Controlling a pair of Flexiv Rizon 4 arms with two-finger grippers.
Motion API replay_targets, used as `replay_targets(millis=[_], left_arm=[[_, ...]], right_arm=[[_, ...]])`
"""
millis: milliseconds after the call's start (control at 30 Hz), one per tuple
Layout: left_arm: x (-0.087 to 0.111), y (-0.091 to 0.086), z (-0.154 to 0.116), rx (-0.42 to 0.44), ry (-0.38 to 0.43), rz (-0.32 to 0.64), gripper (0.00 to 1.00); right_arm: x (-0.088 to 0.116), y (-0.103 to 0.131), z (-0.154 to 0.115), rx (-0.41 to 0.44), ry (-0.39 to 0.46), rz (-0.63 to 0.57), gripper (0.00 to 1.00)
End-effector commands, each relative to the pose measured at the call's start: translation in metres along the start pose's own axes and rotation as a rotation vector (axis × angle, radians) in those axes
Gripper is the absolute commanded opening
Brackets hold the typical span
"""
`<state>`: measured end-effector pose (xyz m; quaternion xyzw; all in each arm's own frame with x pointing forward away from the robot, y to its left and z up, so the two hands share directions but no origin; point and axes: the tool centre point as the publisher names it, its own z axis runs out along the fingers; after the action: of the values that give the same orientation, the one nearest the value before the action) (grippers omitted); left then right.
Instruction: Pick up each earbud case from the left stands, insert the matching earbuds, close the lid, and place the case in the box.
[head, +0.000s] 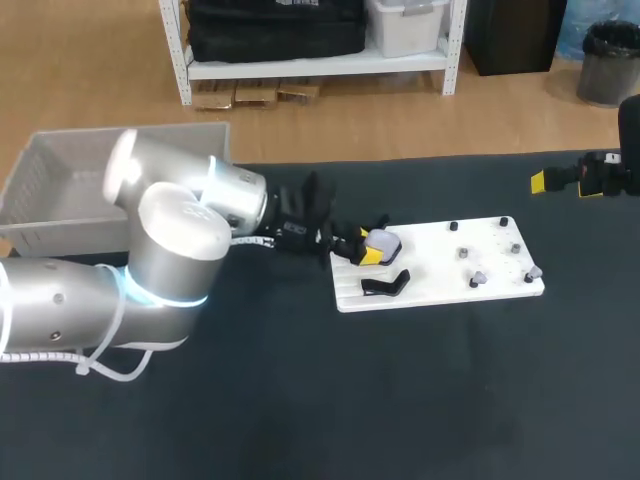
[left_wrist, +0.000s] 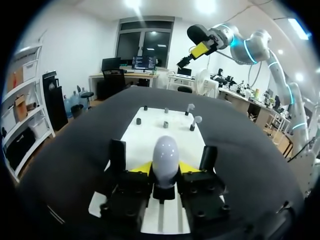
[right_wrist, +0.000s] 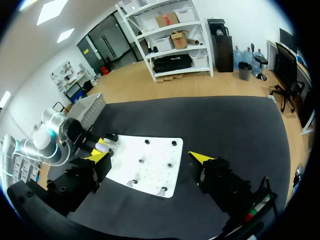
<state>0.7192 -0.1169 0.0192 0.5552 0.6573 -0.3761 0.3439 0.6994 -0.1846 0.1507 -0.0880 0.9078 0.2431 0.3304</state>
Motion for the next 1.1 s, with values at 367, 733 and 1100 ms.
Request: replay_targets(millis=[367, 733, 1100], left_arm=[[-0.035, -0.003, -0.038, 0.002, -0.068, 0.070, 0.00], [-0.079, -0.014, -0.041, -0.002, -0.082, 0.187, 0.00], [-0.105, -0.009, -0.029, 0.015, -0.051, 0.265, 0.00]], right_arm=[[0.000, -0.001, 0.000, -0.004, 0.001, -0.001, 1.00], [0.005, 0.043, 0.027, -0.012, 0.028, -0.032, 1.00], [0.021, 0.114, 0.061, -0.064, 0.106, -0.070, 1.00]])
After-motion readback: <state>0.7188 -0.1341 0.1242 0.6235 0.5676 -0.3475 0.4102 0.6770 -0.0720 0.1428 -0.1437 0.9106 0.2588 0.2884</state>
